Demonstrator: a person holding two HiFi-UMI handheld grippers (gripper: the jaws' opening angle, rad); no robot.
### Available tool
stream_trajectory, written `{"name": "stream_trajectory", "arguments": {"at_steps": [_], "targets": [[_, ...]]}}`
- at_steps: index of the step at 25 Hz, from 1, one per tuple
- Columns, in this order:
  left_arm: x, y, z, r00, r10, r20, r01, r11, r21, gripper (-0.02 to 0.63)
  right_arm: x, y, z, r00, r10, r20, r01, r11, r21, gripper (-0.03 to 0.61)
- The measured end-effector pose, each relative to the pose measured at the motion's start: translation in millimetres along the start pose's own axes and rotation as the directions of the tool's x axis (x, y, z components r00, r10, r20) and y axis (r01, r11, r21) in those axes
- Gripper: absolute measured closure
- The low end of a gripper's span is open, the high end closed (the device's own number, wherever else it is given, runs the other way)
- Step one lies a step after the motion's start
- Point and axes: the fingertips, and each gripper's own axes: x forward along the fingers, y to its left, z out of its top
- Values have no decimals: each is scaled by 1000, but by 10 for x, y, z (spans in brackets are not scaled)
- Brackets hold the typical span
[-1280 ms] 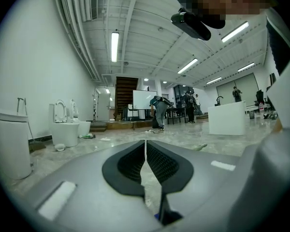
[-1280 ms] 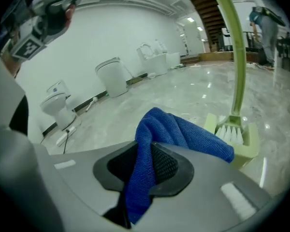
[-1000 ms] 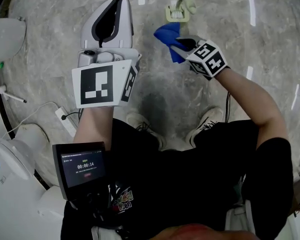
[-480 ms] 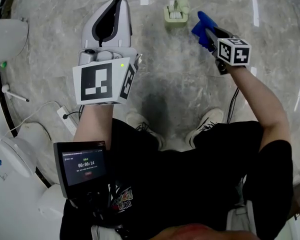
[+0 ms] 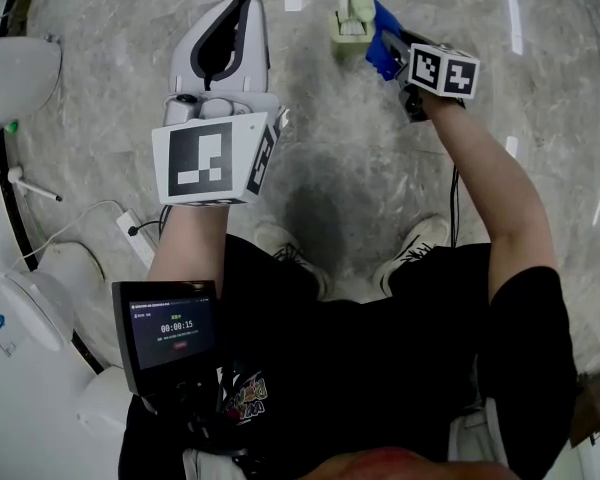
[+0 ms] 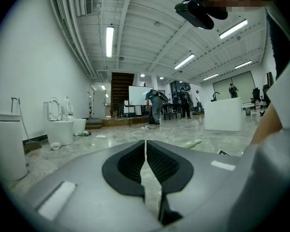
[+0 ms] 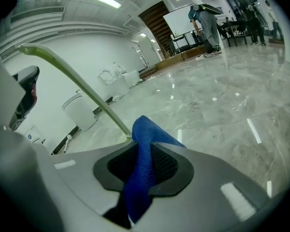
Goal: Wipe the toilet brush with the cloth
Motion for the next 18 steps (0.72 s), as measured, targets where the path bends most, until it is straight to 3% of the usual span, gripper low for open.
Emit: {"name": "stream_trajectory", "arguments": {"at_steps": [13,16,18], "targets": [[-24,-14,31,1000,4,11,-4,1000,11,600,-222,-452,70,996,-86,37,86,996,4,499],[-18,-23,26,1000,3,9,-3,1000,16,601,-358,-661,166,989,-133,61,134,991,-5,499],[-17,-35,20,1000,2,9,-3,1000,19,601,-471,-824,222,977,-198,75,203,977,-63,499]]}}
